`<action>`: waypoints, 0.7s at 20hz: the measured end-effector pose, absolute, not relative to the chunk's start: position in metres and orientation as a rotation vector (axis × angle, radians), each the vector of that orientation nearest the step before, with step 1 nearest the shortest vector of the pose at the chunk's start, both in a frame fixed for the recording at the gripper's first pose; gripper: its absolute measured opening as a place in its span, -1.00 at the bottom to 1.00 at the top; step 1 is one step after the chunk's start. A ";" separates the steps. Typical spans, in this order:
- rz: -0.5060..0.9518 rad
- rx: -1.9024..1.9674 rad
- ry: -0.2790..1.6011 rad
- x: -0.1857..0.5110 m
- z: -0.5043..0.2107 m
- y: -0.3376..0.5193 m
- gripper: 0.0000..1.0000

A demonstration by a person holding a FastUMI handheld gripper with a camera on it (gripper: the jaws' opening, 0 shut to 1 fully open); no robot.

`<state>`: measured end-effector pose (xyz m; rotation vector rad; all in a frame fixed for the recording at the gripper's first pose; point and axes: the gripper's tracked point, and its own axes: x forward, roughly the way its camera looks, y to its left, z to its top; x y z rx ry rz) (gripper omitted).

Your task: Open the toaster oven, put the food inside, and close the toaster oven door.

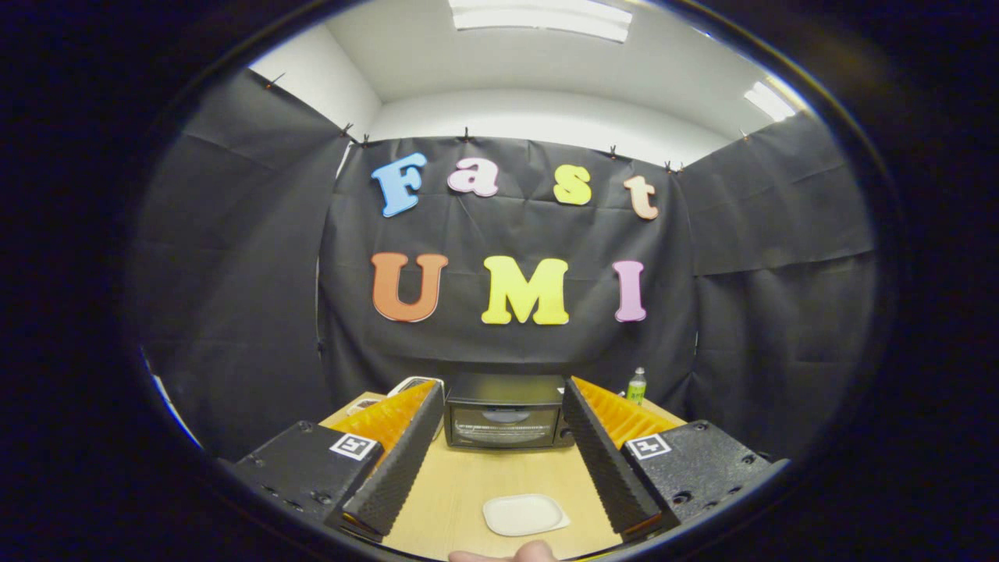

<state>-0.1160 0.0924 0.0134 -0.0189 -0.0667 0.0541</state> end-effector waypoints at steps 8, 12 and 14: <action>0.016 0.021 -0.052 -0.113 0.006 0.083 1.00; 0.001 0.039 -0.078 -0.115 0.009 0.079 1.00; 0.004 0.038 -0.072 -0.116 0.007 0.080 1.00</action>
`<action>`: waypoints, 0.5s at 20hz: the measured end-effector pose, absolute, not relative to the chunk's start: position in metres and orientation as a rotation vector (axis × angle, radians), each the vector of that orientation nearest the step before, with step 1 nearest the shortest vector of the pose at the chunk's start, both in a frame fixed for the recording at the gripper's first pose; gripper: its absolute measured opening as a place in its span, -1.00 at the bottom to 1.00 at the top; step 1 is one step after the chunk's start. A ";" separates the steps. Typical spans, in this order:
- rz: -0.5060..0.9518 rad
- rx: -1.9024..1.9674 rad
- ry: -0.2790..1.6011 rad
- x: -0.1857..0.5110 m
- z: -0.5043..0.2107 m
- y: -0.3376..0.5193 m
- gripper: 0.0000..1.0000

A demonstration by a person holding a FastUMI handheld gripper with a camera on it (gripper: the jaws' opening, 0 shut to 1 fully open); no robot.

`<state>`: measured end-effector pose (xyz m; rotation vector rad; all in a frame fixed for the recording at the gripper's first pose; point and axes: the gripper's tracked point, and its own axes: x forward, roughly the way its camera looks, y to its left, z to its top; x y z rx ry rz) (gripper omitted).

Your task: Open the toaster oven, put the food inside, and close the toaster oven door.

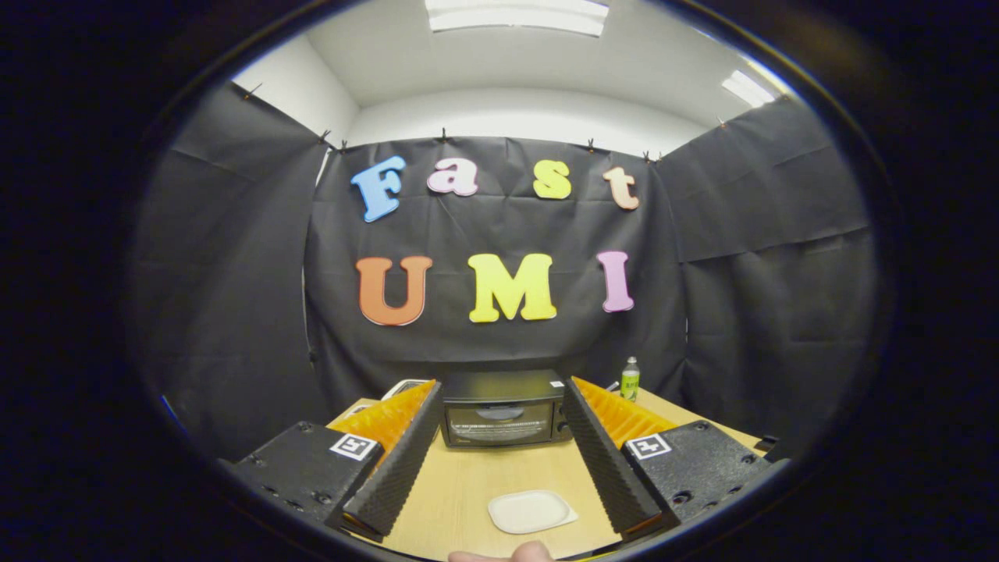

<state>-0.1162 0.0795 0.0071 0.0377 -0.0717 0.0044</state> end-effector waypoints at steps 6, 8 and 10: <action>0.010 0.037 -0.057 -0.113 0.003 0.083 1.00; 0.009 0.029 -0.064 -0.110 0.003 0.086 1.00; 0.007 0.023 -0.052 -0.108 -0.001 0.085 1.00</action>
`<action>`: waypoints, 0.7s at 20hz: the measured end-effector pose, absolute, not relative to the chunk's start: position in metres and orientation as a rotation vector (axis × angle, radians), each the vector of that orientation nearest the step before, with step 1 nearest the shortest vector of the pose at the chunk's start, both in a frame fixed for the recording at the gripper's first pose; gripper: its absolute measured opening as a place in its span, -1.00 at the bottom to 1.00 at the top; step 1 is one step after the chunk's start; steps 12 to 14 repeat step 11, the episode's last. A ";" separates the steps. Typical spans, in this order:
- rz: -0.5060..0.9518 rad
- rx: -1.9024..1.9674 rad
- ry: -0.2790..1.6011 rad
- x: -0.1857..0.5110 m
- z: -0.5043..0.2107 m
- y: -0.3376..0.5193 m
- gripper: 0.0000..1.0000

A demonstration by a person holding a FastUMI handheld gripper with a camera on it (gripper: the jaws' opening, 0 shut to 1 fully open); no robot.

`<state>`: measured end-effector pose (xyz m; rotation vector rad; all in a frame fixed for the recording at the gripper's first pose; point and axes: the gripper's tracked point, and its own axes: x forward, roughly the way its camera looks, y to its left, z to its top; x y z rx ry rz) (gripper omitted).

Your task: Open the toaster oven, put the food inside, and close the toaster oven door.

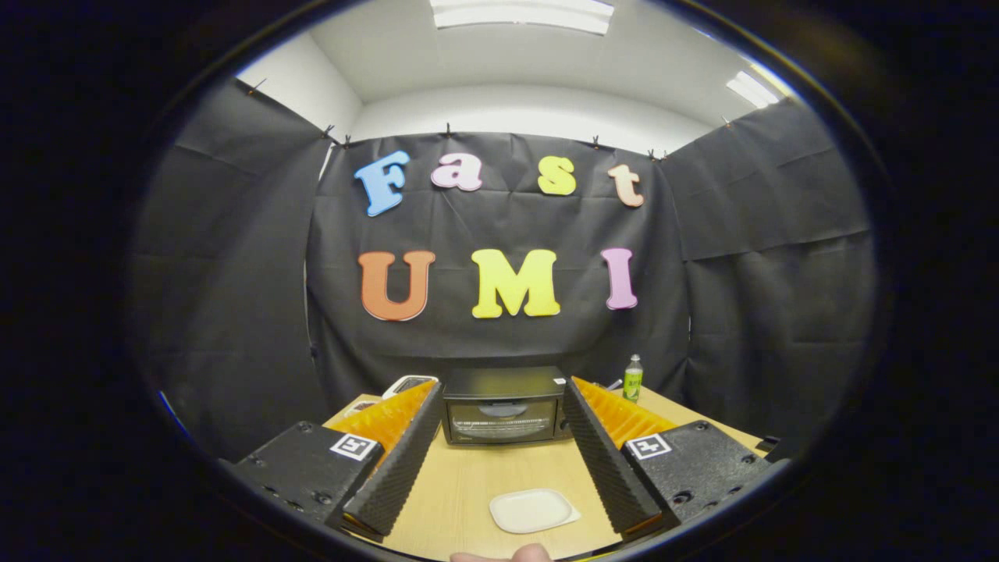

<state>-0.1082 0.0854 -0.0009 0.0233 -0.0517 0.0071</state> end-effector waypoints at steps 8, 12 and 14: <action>0.015 0.041 -0.033 -0.101 -0.006 0.086 1.00; 0.049 0.057 -0.063 -0.102 -0.003 0.095 1.00; 0.049 0.057 -0.063 -0.102 -0.003 0.095 1.00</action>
